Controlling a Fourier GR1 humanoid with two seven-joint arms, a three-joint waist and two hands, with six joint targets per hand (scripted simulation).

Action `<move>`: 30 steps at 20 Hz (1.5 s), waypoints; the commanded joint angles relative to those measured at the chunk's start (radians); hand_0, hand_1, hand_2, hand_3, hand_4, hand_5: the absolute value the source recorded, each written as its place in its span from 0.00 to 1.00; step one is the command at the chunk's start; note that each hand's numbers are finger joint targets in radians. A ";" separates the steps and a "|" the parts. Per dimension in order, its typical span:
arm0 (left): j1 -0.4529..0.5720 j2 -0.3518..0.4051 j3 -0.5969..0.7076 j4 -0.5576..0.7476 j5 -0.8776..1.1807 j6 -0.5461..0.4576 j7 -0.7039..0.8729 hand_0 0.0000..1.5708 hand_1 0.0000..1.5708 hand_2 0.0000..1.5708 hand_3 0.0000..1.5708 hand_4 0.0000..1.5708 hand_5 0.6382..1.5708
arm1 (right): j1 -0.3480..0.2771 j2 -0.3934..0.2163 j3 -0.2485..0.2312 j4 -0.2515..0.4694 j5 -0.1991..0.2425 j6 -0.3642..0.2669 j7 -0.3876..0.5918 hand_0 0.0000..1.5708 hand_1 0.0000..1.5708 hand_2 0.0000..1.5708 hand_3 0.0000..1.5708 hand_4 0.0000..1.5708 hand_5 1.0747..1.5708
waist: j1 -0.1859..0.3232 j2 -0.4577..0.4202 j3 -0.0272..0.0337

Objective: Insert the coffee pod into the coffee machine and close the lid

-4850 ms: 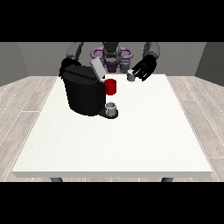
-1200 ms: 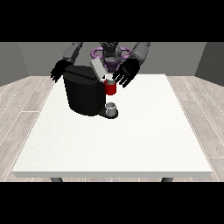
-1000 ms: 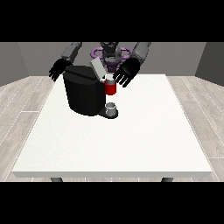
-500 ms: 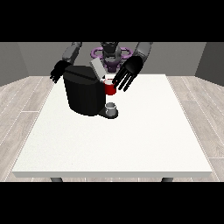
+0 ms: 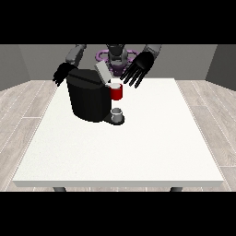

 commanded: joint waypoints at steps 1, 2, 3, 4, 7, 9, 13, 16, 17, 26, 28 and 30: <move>0.070 -0.031 -0.002 0.004 -0.006 0.023 0.007 0.00 0.00 0.00 0.00 0.00 1.00 | 0.063 0.038 0.052 -0.035 0.026 -0.026 0.068 0.00 0.00 0.00 0.00 0.25 1.00 | 0.006 -0.094 -0.0006; 0.071 -0.071 0.012 -0.026 0.028 0.006 0.013 0.00 0.00 0.00 0.00 0.00 1.00 | 0.072 0.011 -0.014 0.030 -0.020 0.006 -0.013 0.00 0.00 0.00 0.00 0.24 1.00 | 0.035 -0.088 0.0000; 0.090 -0.065 0.028 -0.014 0.039 0.018 0.000 0.00 0.00 0.00 0.00 0.00 1.00 | 0.089 0.028 0.016 -0.005 -0.010 0.009 -0.017 0.00 0.00 0.00 0.00 0.27 1.00 | 0.022 -0.090 -0.0003; 0.090 -0.106 0.028 -0.028 0.058 -0.009 0.030 0.00 0.00 0.00 0.00 0.00 1.00 | 0.081 0.034 -0.001 0.039 0.002 -0.025 -0.033 0.00 0.00 0.00 0.00 0.24 1.00 | 0.065 -0.115 0.0000; 0.143 -0.131 0.141 -0.031 0.181 0.010 -0.005 0.00 0.00 0.00 0.00 0.00 1.00 | 0.101 -0.017 -0.056 0.027 -0.040 -0.005 0.026 0.00 0.00 0.00 0.00 0.28 1.00 | 0.110 -0.190 -0.0009; 0.215 -0.173 0.196 -0.031 0.253 0.030 -0.062 0.00 0.00 0.00 0.00 0.05 1.00 | 0.155 0.003 -0.029 0.015 -0.020 -0.007 -0.002 0.00 0.00 0.00 0.00 0.27 1.00 | 0.127 -0.207 -0.0019; 0.330 -0.270 0.251 -0.031 0.356 -0.005 -0.075 0.00 0.00 0.00 0.00 0.00 1.00 | 0.206 -0.023 -0.056 0.010 -0.042 0.003 0.038 0.00 0.00 0.00 0.00 0.25 1.00 | 0.178 -0.340 -0.0014; 0.409 -0.284 0.258 -0.044 0.384 -0.021 -0.079 0.00 0.00 0.00 0.00 0.00 1.00 | 0.242 -0.029 -0.039 -0.012 -0.036 0.028 0.019 0.00 0.00 0.00 0.00 0.31 1.00 | 0.201 -0.378 -0.0006; 0.429 -0.314 0.267 -0.058 0.403 -0.004 -0.115 0.00 0.00 0.00 0.00 0.00 1.00 | 0.233 -0.067 -0.038 -0.015 -0.015 0.038 0.023 0.00 0.00 0.00 0.00 0.28 1.00 | 0.215 -0.388 -0.0009; 0.564 -0.303 0.324 -0.084 0.508 -0.069 -0.094 0.00 0.00 0.00 0.00 0.00 1.00 | 0.141 -0.108 0.021 -0.184 -0.034 0.119 0.154 0.00 0.00 0.00 0.00 0.00 1.00 | 0.243 -0.444 -0.0007; 0.606 -0.361 0.310 -0.105 0.516 -0.041 -0.096 0.00 0.00 0.00 0.00 0.00 1.00 | 0.141 -0.120 0.031 -0.196 -0.032 0.140 0.159 0.00 0.00 0.00 0.00 0.03 1.00 | 0.266 -0.463 -0.0005; 0.628 -0.425 0.264 -0.156 0.515 -0.048 -0.059 0.00 0.00 0.00 0.00 0.00 1.00 | 0.124 -0.122 0.002 -0.163 -0.052 0.135 0.183 0.00 0.00 0.00 0.00 0.00 1.00 | 0.331 -0.483 0.0000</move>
